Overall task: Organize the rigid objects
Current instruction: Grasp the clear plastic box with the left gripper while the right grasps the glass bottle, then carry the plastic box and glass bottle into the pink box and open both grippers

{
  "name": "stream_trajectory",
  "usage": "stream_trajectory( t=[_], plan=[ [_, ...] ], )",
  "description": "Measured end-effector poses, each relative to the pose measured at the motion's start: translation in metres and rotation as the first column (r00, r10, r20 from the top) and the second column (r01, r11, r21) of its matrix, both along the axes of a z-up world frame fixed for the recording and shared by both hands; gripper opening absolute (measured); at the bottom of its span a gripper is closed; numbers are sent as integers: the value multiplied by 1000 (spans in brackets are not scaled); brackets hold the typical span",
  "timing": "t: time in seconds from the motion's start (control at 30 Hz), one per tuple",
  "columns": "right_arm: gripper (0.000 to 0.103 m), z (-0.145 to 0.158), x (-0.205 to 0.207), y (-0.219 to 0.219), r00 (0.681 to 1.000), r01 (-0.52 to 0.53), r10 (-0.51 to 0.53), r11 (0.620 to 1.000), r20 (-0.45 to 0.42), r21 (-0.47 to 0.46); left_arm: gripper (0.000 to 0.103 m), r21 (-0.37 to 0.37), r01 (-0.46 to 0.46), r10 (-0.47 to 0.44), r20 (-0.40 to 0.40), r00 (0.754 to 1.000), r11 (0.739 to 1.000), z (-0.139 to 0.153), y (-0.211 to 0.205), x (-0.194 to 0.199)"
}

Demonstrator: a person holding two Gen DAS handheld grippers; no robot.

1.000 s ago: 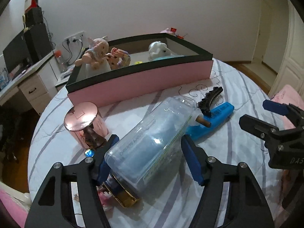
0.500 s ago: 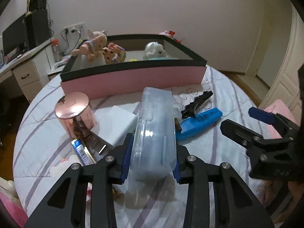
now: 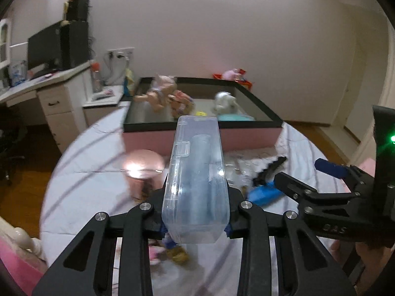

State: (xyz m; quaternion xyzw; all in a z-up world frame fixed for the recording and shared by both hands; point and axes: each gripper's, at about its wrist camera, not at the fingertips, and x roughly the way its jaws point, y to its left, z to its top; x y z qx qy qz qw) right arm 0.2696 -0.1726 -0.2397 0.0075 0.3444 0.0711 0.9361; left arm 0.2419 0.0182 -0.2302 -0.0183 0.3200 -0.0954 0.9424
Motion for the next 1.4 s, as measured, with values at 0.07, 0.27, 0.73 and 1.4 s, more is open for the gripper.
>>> stream_trajectory(
  t=[0.07,0.27,0.73,1.4],
  plan=[
    [103,1,10,12,1000,-25,25,1000,4,-10,32,4,-23,23,2,1000,1000,0,7,0],
    [102,-13,45,50,992,-112,108,992,-65,-57,33,34,-29,29,1,1000,999,-3,11,4],
    [54,-38,69,49,975,-155,150,988,-166,-19,33,22,7,-6,-36,999,1000,-12,2,17],
    [54,51,-19,21,987,-101,96,994,131,34,33,53,-29,23,120,993,998,42,-21,-21]
  ],
)
